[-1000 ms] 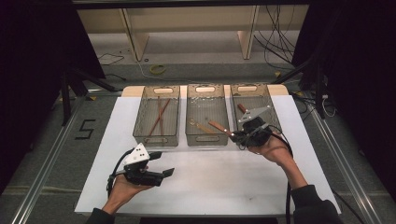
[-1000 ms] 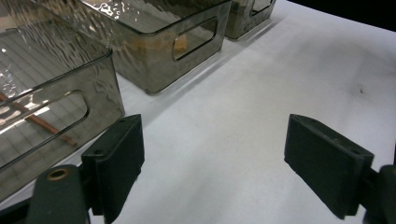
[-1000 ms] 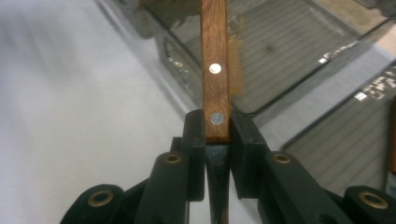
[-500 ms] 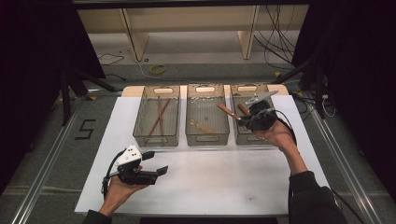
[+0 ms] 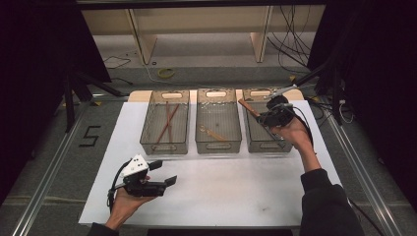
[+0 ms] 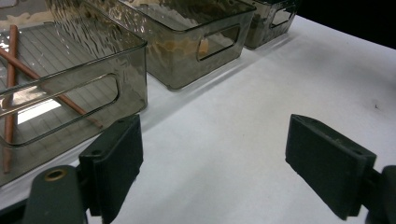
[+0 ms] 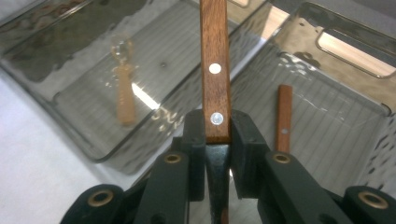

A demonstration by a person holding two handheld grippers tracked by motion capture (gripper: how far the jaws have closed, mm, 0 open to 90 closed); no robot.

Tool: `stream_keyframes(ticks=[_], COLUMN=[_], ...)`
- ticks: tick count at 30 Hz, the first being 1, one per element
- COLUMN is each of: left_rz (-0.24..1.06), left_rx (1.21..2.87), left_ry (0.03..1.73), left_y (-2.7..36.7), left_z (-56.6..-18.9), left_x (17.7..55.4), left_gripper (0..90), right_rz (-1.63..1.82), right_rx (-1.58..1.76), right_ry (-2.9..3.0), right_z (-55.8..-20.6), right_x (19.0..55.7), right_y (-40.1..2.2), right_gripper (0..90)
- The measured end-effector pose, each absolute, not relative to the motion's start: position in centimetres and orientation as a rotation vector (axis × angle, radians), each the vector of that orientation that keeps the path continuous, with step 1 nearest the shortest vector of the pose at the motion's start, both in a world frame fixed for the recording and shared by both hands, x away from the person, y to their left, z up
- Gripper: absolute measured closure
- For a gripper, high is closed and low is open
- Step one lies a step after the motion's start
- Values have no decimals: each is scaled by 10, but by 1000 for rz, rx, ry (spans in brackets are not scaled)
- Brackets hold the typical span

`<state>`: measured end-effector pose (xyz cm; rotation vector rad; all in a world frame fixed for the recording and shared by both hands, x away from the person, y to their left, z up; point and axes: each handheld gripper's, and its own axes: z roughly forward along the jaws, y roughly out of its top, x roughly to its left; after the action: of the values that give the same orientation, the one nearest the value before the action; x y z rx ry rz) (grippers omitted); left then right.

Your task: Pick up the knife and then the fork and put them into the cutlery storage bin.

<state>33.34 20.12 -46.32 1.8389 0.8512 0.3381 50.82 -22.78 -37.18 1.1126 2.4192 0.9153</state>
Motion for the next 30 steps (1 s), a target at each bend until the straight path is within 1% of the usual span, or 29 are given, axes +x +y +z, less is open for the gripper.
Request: stream_keyframes(ticks=[17,30], left_rz=[329,331], left_rx=[1848,1851], left_ry=[845,845], left_y=[200,200], left_z=[-465,-465], left_x=[333,334], left_gripper=[180,178], right_rz=[830,771], right_rx=[1283,1331], right_ry=[2352,2331], right_z=[-388,-397], right_x=[535,542], right_y=[-239,-237], right_gripper=[782,778])
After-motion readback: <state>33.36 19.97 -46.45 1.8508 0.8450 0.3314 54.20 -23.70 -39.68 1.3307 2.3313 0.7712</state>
